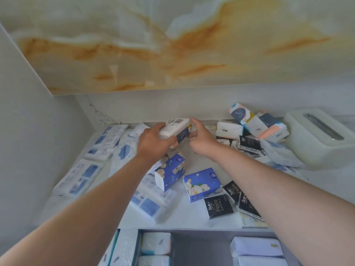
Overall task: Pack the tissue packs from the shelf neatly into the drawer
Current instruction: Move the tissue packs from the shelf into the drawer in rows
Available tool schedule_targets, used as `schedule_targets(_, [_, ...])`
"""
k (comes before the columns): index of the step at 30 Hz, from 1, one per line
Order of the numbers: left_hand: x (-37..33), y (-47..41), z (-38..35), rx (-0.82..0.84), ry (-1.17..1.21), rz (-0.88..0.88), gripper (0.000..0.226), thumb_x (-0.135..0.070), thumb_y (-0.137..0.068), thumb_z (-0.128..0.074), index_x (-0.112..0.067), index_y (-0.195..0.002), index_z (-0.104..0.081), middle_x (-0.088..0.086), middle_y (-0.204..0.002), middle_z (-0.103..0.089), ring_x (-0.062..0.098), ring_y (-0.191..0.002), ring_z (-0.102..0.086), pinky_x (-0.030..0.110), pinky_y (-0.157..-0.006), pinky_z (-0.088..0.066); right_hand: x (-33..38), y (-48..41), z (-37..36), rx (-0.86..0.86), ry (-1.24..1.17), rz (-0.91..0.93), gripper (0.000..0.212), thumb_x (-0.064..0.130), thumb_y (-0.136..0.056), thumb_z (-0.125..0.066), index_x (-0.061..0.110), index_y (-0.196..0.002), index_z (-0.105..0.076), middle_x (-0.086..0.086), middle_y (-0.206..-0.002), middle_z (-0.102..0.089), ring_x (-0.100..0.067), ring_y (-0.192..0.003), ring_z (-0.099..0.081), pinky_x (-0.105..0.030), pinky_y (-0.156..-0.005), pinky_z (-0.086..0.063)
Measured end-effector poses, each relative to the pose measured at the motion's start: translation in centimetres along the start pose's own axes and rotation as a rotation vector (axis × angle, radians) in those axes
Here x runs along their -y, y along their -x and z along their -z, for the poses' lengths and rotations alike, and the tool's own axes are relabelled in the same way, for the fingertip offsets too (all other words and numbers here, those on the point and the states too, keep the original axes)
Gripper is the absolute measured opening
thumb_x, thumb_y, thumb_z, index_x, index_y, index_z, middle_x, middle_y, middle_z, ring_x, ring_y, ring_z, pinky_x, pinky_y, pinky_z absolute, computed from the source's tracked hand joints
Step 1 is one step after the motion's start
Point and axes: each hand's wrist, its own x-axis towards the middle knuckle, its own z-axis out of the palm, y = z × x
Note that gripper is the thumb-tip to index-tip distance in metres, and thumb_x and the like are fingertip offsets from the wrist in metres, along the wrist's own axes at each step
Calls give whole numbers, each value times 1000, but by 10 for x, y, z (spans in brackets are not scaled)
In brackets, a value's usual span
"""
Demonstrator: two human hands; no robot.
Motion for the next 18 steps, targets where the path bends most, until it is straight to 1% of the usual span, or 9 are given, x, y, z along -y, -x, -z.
schedule_targets(1, [-1,9,7,-7,53,-32,73,-49,-66,-70,-39,-135,-50,-1,-124,-52,18,-112,-52,30,-93,-47,5,6,0,-3,-37,-9,81,1,-88,-53,37,-153,-21,0,-115,-61,-15,-98,-61,-34,-71,-54])
schedule_targets(3, [1,27,22,1,137,-85,72,-41,-66,-74,-37,-134,-52,-4,-125,-51,16,-114,-51,30,-95,-47,15,21,-1,33,-199,-45,68,7,-90,-51,34,-149,-29,0,-110,-65,-18,-94,-69,-36,-66,-56])
schedule_targets(6, [5,62,44,60,182,-76,83,-23,-66,-80,-38,-137,-41,-6,-130,-45,17,-116,-50,33,-89,-52,31,47,-6,105,-470,-105,30,24,-96,-45,24,-125,-55,-8,-98,-62,-26,-79,-70,-31,-54,-47])
schedule_targets(7, [7,75,51,92,160,-86,92,-18,-64,-82,-37,-141,-34,-6,-132,-42,17,-117,-48,32,-86,-53,34,57,-9,115,-476,-118,25,33,-97,-46,21,-114,-61,-8,-93,-60,-25,-74,-66,-28,-52,-44])
schedule_targets(8, [10,88,57,117,109,-111,99,-16,-63,-82,-36,-144,-28,-6,-133,-38,16,-119,-45,31,-88,-51,37,66,-13,121,-440,-121,29,41,-96,-49,19,-106,-66,-8,-90,-60,-24,-72,-62,-26,-49,-42])
schedule_targets(10, [17,114,68,151,-11,-190,101,-21,-64,-80,-33,-146,-22,-8,-130,-33,16,-123,-39,31,-96,-42,40,86,-21,145,-342,-110,34,46,-94,-55,16,-100,-71,-6,-83,-63,-21,-69,-56,-24,-48,-41])
schedule_targets(13, [23,150,88,152,-104,-218,107,-52,-56,-72,-32,-148,-21,-10,-130,-34,14,-125,-32,35,-103,-35,48,118,-30,231,-283,-95,31,40,-92,-59,12,-97,-70,-8,-79,-59,-18,-62,-55,-25,-48,-41])
schedule_targets(15, [28,174,97,127,-81,-197,110,-52,-59,-79,-33,-149,-21,-13,-128,-35,11,-121,-32,35,-103,-35,56,141,-36,303,-242,-62,29,35,-91,-61,9,-97,-71,-11,-82,-61,-19,-61,-58,-27,-50,-43])
schedule_targets(18, [46,211,107,96,-63,-228,102,-47,-60,-85,-36,-145,-29,-15,-125,-39,9,-116,-37,30,-98,-38,64,176,-48,399,-171,-43,20,30,-93,-62,13,-99,-70,-7,-82,-67,-19,-68,-62,-31,-55,-50])
